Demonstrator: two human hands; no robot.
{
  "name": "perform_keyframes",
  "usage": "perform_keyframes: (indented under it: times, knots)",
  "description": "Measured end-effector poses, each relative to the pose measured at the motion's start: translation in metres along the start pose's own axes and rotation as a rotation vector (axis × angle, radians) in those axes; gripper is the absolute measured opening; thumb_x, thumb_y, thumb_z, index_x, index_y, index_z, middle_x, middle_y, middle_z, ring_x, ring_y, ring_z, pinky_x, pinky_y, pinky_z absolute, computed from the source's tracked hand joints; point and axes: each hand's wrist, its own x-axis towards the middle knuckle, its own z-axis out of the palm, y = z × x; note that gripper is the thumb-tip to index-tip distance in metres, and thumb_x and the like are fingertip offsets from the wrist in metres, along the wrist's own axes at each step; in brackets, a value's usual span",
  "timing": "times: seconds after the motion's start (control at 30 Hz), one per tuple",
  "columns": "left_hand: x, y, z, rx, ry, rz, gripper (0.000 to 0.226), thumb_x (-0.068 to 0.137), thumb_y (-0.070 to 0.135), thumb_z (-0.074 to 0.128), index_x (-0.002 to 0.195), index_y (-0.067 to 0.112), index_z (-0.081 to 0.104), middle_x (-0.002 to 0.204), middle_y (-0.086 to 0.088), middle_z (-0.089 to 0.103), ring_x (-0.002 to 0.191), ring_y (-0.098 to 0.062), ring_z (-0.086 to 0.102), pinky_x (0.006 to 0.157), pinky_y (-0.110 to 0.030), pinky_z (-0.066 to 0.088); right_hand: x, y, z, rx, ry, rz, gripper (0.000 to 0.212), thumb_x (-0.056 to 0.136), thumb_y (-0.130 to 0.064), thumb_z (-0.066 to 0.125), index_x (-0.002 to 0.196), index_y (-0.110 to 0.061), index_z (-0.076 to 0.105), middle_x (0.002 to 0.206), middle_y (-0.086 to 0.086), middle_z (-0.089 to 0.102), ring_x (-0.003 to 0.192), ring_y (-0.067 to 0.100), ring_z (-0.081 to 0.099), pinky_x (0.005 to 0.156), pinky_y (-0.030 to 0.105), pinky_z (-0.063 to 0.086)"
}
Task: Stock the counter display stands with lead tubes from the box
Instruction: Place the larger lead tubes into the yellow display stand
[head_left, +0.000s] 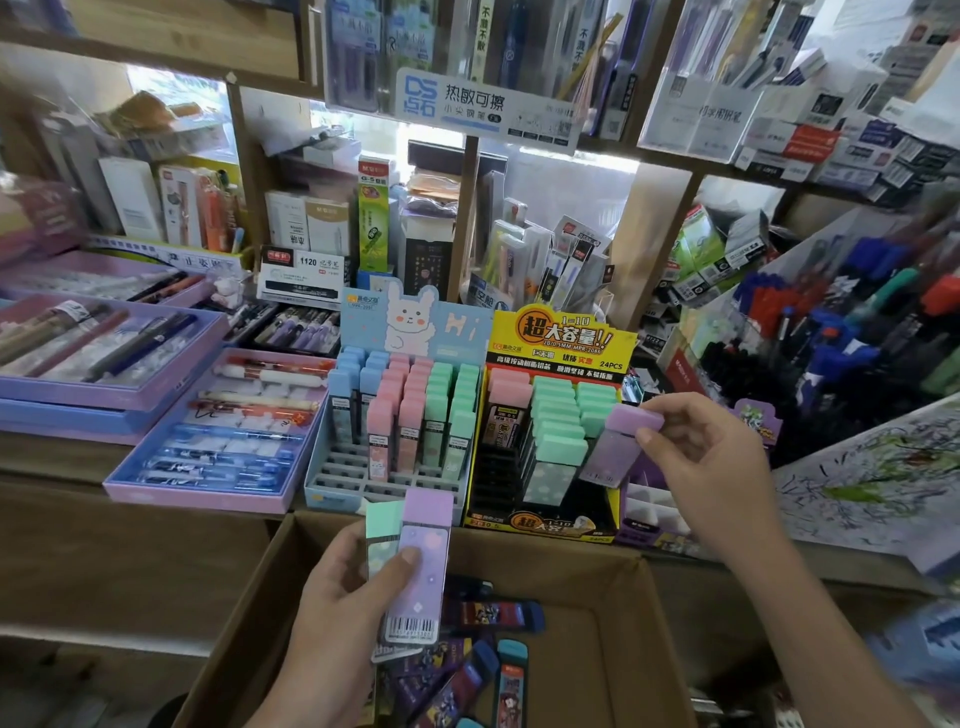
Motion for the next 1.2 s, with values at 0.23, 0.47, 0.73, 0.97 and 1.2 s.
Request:
perform_keyframes:
  times: [0.23,0.47,0.73,0.97,1.2]
  knots:
    - [0.000,-0.001,0.000,-0.016,0.008,-0.002,0.026,0.072,0.012,0.076,0.094,0.025,0.079,0.099,-0.011,0.080,0.081,-0.027,0.079,0.061,-0.031,0.063,0.006,0.008,0.008,-0.112,-0.017,-0.067,0.029,0.090,0.002,0.073,0.106,-0.023,0.071,0.091,-0.009,0.074,0.084,0.004,0.070,0.075,0.009,0.054]
    - [0.001,-0.002,-0.002,-0.009,0.009,-0.008,0.029,0.073,0.011,0.077,0.101,0.022,0.077,0.102,-0.012,0.080,0.087,-0.029,0.079,0.064,-0.032,0.064,0.005,0.013,0.005,-0.210,-0.069,-0.092,0.027,0.090,0.002,0.073,0.103,-0.021,0.074,0.088,-0.013,0.072,0.084,-0.002,0.066,0.073,0.005,0.050]
    - [0.001,-0.003,-0.002,0.011,0.008,-0.016,0.028,0.074,0.012,0.077,0.100,0.023,0.077,0.102,-0.010,0.080,0.086,-0.028,0.078,0.063,-0.031,0.063,0.010,0.013,0.004,-0.276,-0.081,-0.134,0.021,0.095,0.001,0.067,0.109,-0.013,0.075,0.086,-0.012,0.070,0.086,-0.007,0.064,0.073,0.003,0.046]
    - [-0.001,-0.001,-0.001,0.028,0.025,-0.006,0.024,0.081,0.007,0.075,0.099,0.022,0.077,0.096,-0.009,0.080,0.081,-0.028,0.078,0.061,-0.031,0.064,0.015,0.014,0.005,-0.272,-0.104,-0.109,0.021,0.097,-0.001,0.065,0.105,-0.019,0.074,0.084,-0.003,0.074,0.078,0.011,0.066,0.067,0.025,0.051]
    - [-0.001,0.000,0.000,0.027,0.009,-0.019,0.025,0.078,0.011,0.076,0.099,0.024,0.078,0.101,-0.010,0.080,0.087,-0.030,0.078,0.066,-0.035,0.065,0.013,0.012,0.006,-0.309,-0.053,-0.178,0.020,0.095,-0.003,0.069,0.111,-0.012,0.076,0.091,-0.004,0.071,0.084,0.002,0.066,0.074,0.015,0.054]
